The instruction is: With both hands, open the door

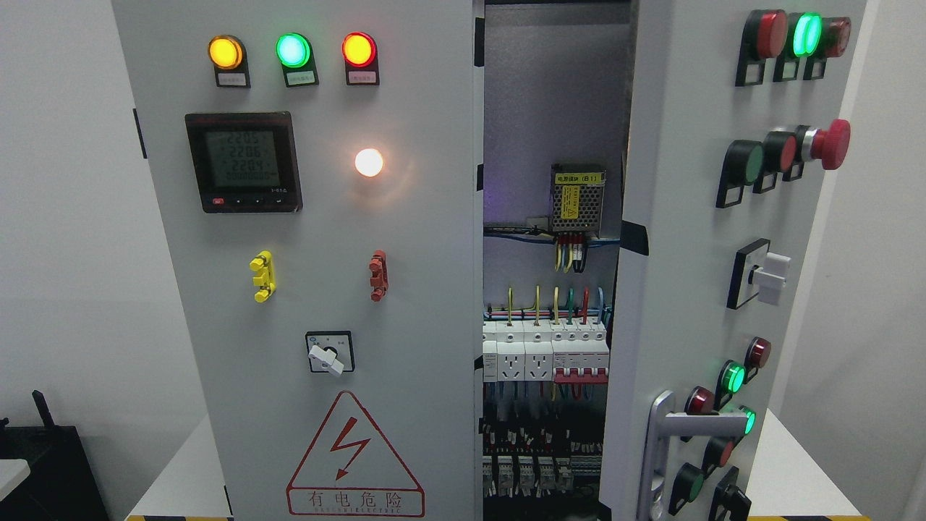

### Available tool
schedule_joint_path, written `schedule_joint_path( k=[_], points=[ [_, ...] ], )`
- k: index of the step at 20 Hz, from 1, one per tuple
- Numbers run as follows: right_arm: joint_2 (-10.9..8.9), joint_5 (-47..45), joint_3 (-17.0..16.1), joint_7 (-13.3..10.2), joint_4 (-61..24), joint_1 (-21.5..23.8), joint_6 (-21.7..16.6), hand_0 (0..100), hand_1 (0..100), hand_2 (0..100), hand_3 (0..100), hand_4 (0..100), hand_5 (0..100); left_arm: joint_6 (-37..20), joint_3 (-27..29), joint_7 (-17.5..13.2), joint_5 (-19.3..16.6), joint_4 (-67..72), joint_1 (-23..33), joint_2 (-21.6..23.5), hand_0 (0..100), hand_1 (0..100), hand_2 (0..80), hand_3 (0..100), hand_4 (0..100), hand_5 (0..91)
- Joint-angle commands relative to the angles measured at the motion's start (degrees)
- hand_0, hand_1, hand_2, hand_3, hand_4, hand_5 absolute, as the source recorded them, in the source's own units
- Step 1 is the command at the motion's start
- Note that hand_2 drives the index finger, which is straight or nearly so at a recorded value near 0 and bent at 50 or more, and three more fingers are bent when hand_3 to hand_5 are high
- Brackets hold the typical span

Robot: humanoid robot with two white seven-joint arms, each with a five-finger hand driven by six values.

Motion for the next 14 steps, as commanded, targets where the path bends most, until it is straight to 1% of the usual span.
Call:
schedule_joint_path(
  k=[1, 14],
  points=[
    [0.0, 0.0, 0.1, 0.0, 0.0, 0.0, 0.0, 0, 0, 0, 0, 0, 0, 0.0, -0.2, 0.0, -0.5, -0.4, 1.1, 0.0, 0, 0, 0.0, 0, 4, 0.0],
    [0.0, 0.0, 0.0, 0.0, 0.0, 0.0, 0.0, 0, 0, 0, 0, 0, 0, 0.0, -0.7, 0.0, -0.6, -0.5, 1.1, 0.0, 0, 0, 0.0, 0, 4, 0.0]
  ],
)
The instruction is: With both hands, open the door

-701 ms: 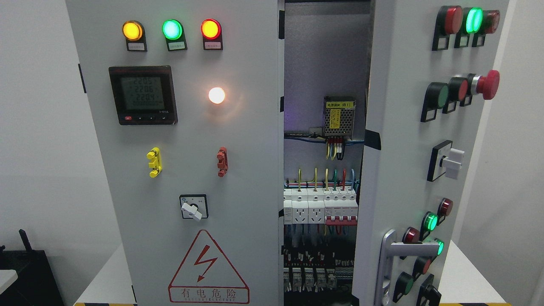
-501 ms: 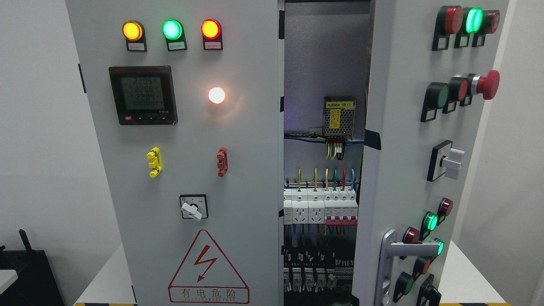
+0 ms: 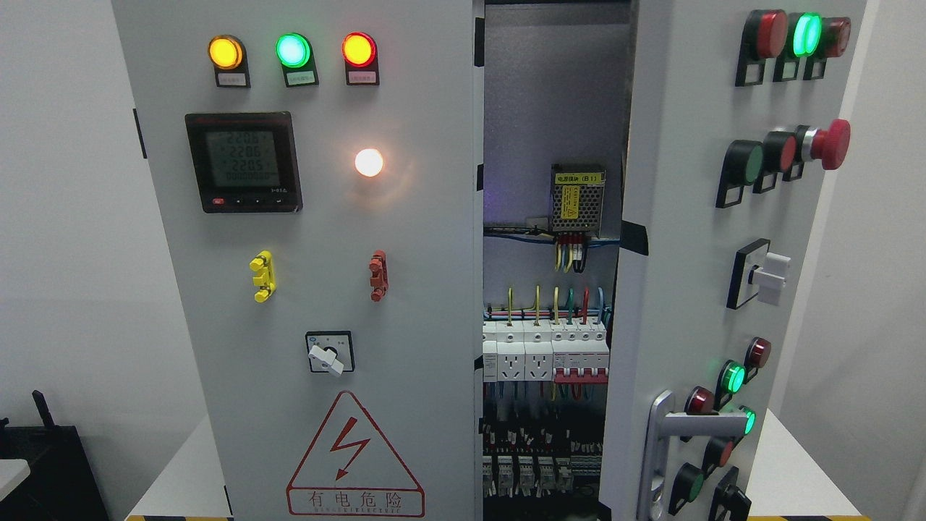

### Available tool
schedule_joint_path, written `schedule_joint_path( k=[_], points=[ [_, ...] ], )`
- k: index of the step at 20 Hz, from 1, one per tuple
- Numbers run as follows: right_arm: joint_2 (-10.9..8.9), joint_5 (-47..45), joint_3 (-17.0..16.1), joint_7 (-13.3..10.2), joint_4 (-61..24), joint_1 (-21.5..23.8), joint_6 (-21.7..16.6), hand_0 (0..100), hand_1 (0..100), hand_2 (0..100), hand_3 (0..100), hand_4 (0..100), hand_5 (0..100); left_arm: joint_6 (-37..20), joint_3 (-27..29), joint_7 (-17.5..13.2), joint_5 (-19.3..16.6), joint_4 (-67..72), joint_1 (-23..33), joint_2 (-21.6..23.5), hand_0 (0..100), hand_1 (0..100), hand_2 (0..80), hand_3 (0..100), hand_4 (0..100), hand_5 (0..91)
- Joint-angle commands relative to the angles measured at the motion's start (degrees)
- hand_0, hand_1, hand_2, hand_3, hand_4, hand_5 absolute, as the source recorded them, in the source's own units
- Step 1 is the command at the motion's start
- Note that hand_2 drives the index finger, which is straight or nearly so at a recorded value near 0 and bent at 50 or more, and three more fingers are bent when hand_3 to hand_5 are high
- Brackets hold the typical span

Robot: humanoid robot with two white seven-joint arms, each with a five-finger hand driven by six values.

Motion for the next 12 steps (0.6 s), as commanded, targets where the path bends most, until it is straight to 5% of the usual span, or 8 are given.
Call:
schedule_joint_path(
  k=[1, 5, 12],
  points=[
    [0.0, 0.0, 0.0, 0.0, 0.0, 0.0, 0.0, 0, 0, 0, 0, 0, 0, 0.0, -0.9, 0.0, -0.6, -0.5, 1.1, 0.0, 0, 0, 0.0, 0, 4, 0.0],
    [0.0, 0.0, 0.0, 0.0, 0.0, 0.0, 0.0, 0, 0, 0, 0, 0, 0, -0.1, -0.9, 0.0, -0.8, -7.1, 3.3, 0.2, 0, 0, 0.0, 0, 4, 0.0],
    [0.0, 0.0, 0.0, 0.0, 0.1, 0.0, 0.0, 0, 0, 0, 0, 0, 0, 0.6, -1.0, -3.6, -0.2, -39.0, 19.7, 3.2, 0, 0, 0.0, 0, 4, 0.0]
  ],
)
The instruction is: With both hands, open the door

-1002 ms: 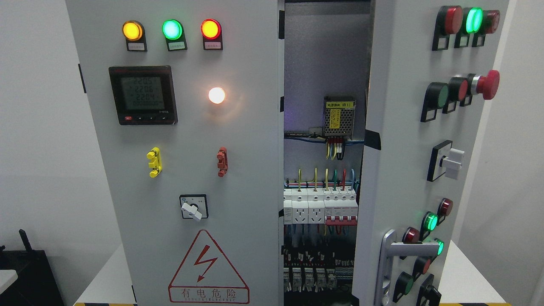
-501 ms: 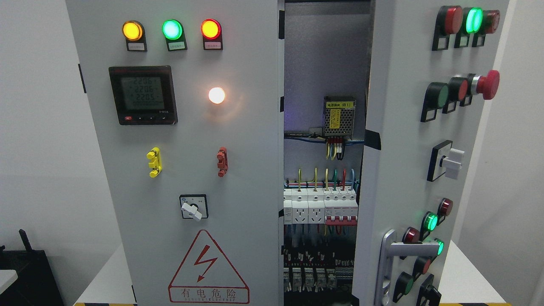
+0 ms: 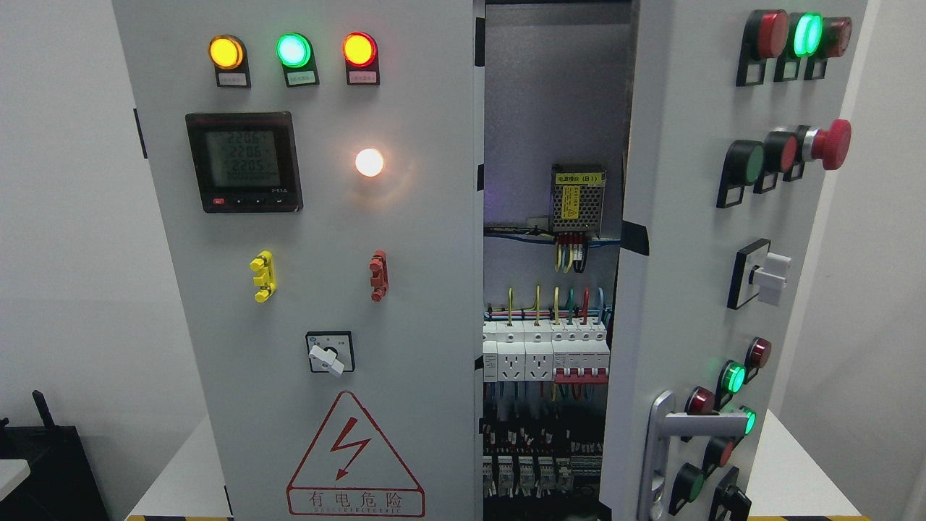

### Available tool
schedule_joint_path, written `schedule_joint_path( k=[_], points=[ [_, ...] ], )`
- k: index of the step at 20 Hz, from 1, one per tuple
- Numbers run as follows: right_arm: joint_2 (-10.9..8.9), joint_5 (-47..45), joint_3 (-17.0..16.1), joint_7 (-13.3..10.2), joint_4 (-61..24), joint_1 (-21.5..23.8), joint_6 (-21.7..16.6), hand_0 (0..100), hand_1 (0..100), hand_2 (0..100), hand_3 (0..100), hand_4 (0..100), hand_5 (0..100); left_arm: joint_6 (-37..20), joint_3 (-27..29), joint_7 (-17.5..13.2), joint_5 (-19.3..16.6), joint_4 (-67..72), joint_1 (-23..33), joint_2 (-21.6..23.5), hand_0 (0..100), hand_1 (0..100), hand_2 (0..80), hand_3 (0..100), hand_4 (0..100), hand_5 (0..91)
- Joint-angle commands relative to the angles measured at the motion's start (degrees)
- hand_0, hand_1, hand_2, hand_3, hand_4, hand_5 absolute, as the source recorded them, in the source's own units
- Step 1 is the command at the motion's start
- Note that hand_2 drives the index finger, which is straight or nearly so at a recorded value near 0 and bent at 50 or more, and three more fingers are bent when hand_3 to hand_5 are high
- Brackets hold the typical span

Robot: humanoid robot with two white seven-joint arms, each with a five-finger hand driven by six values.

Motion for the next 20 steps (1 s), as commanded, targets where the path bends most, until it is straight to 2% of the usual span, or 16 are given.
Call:
schedule_joint_path(
  k=[1, 5, 7, 12, 15, 17, 20],
  points=[
    [0.0, 0.0, 0.0, 0.0, 0.0, 0.0, 0.0, 0, 0, 0, 0, 0, 0, 0.6, -1.1, -2.4, 0.5, -31.6, 12.2, 3.6, 0, 0, 0.0, 0, 4, 0.0],
    [0.0, 0.0, 0.0, 0.0, 0.0, 0.0, 0.0, 0, 0, 0, 0, 0, 0, 0.0, -2.4, -2.4, 7.5, -50.9, 21.0, 7.0, 0, 0, 0.0, 0, 4, 0.0],
    [0.0, 0.0, 0.0, 0.0, 0.0, 0.0, 0.0, 0, 0, 0, 0, 0, 0, 0.0, -2.3, -2.4, 10.7, -59.9, 24.5, 10.7, 0, 0, 0.0, 0, 4, 0.0],
    [0.0, 0.0, 0.0, 0.0, 0.0, 0.0, 0.0, 0, 0, 0, 0, 0, 0, -0.1, -1.3, -2.3, 17.9, -76.7, 29.0, 18.4, 0, 0, 0.0, 0, 4, 0.0],
    [0.0, 0.0, 0.0, 0.0, 0.0, 0.0, 0.0, 0, 0, 0, 0, 0, 0, -1.0, 2.5, -2.4, 21.5, -83.6, 31.9, 22.1, 0, 0, 0.0, 0, 4, 0.0],
    [0.0, 0.0, 0.0, 0.0, 0.0, 0.0, 0.0, 0, 0, 0, 0, 0, 0, -3.8, 5.0, -2.4, 23.8, -86.6, 33.3, 23.9, 0, 0, 0.0, 0, 4, 0.0],
    [0.0, 0.0, 0.0, 0.0, 0.0, 0.0, 0.0, 0, 0, 0, 0, 0, 0, -11.1, 6.8, -2.4, 25.2, -88.3, 34.6, 26.7, 0, 0, 0.0, 0, 4, 0.0]
  ],
)
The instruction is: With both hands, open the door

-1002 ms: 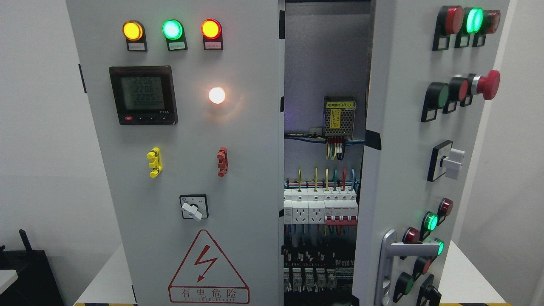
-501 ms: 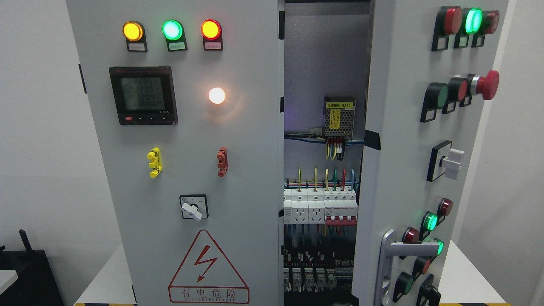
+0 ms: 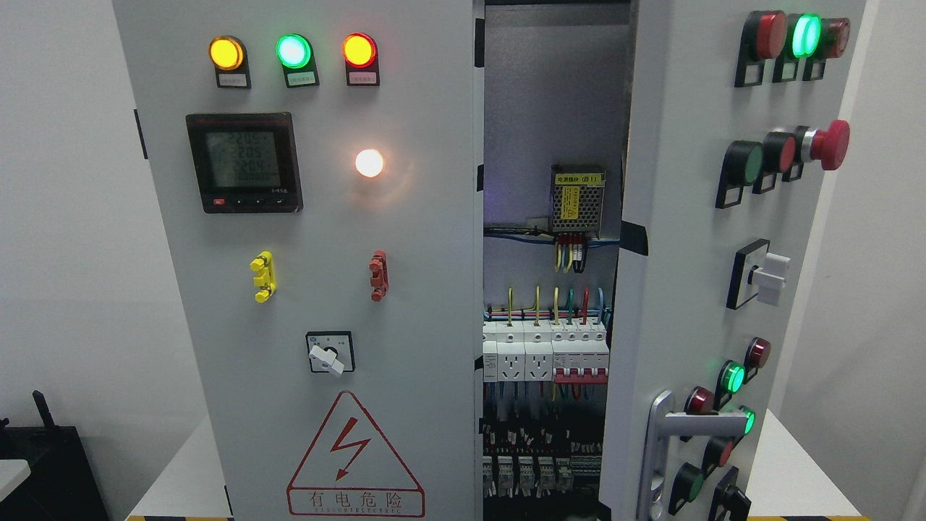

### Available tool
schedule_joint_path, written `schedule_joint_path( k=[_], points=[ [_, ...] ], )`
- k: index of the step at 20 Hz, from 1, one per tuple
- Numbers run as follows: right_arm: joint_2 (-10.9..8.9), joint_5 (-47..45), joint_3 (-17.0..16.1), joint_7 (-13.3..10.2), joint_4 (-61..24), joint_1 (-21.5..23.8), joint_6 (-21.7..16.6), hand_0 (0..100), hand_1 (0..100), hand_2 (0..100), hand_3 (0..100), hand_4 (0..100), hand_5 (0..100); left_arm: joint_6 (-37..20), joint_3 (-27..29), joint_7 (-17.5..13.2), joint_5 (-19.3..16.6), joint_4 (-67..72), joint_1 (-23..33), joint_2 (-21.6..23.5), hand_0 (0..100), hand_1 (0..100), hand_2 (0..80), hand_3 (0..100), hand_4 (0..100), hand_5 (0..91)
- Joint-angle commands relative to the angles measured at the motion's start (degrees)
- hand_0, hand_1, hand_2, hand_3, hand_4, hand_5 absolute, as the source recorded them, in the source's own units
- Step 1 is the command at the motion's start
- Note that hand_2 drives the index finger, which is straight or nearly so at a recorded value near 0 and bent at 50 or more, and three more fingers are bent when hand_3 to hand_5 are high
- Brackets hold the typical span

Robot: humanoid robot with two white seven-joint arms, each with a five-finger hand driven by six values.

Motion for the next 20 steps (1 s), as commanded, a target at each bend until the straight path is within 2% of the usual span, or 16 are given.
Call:
schedule_joint_path(
  k=[1, 8, 15, 16, 20],
  points=[
    [0.0, 0.0, 0.0, 0.0, 0.0, 0.0, 0.0, 0, 0, 0, 0, 0, 0, -7.0, 5.8, 0.0, 6.0, -25.5, 4.2, 11.7, 0, 0, 0.0, 0, 4, 0.0],
    [0.0, 0.0, 0.0, 0.0, 0.0, 0.0, 0.0, 0, 0, 0, 0, 0, 0, -8.2, 10.9, -0.5, 19.0, -27.3, 3.9, 20.3, 0, 0, 0.0, 0, 4, 0.0],
    [0.0, 0.0, 0.0, 0.0, 0.0, 0.0, 0.0, 0, 0, 0, 0, 0, 0, -8.2, 13.7, -0.6, 35.3, -28.6, 4.0, 33.8, 0, 0, 0.0, 0, 4, 0.0],
    [0.0, 0.0, 0.0, 0.0, 0.0, 0.0, 0.0, 0, 0, 0, 0, 0, 0, -8.2, 14.0, -0.6, 36.7, -28.6, 4.0, 35.1, 0, 0, 0.0, 0, 4, 0.0],
    [0.0, 0.0, 0.0, 0.0, 0.0, 0.0, 0.0, 0, 0, 0, 0, 0, 0, -8.2, 17.3, -2.8, 37.6, -28.9, 3.2, 35.0, 0, 0, 0.0, 0, 4, 0.0]
  ],
)
